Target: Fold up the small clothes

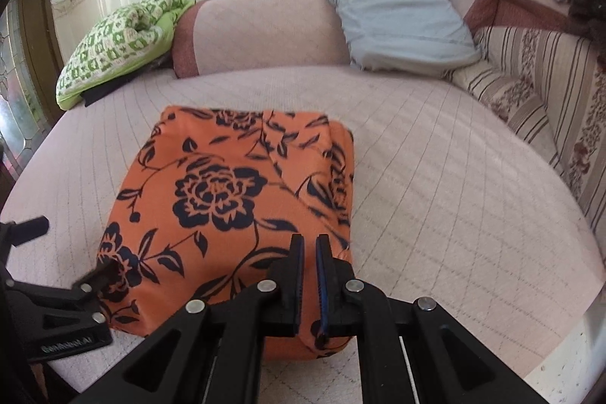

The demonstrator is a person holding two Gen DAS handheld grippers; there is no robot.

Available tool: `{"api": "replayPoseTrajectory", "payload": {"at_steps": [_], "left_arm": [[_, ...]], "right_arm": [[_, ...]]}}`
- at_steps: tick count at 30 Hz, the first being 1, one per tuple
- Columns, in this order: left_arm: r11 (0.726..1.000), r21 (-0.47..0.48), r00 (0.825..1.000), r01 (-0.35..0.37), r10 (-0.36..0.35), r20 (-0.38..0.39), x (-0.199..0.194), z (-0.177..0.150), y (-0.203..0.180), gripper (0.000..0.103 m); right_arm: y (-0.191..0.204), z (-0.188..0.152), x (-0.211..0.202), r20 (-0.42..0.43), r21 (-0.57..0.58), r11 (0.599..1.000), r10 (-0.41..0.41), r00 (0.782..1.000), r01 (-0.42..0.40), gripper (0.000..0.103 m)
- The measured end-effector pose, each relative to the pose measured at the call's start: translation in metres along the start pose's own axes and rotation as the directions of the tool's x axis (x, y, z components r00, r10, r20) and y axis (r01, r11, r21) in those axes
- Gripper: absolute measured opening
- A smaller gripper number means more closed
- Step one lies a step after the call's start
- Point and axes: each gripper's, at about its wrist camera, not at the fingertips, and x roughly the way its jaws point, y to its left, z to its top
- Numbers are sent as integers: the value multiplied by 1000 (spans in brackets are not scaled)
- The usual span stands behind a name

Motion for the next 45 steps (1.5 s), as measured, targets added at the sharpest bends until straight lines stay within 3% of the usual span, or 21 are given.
{"api": "replayPoseTrajectory", "payload": {"at_steps": [24,34,38,45], "left_arm": [[998,-58,994,21,-15,105,-25,20,6,103],[996,-80,994,27,-18,111,-16,26,11,103],[996,-79,995,28,-21,97,-5,34,14,103],[997,-78,994,29,-21,103,21,58,30,103]], "right_arm": [[-6,8,-12,56,14,1000,-2,998,1,9],[-6,9,-10,53,11,1000,-5,999,5,9],[-15,20,2,26,61,998,16,1000,-17,9],[-8,60,34,37,19,999,-51,998,50,9]]}}
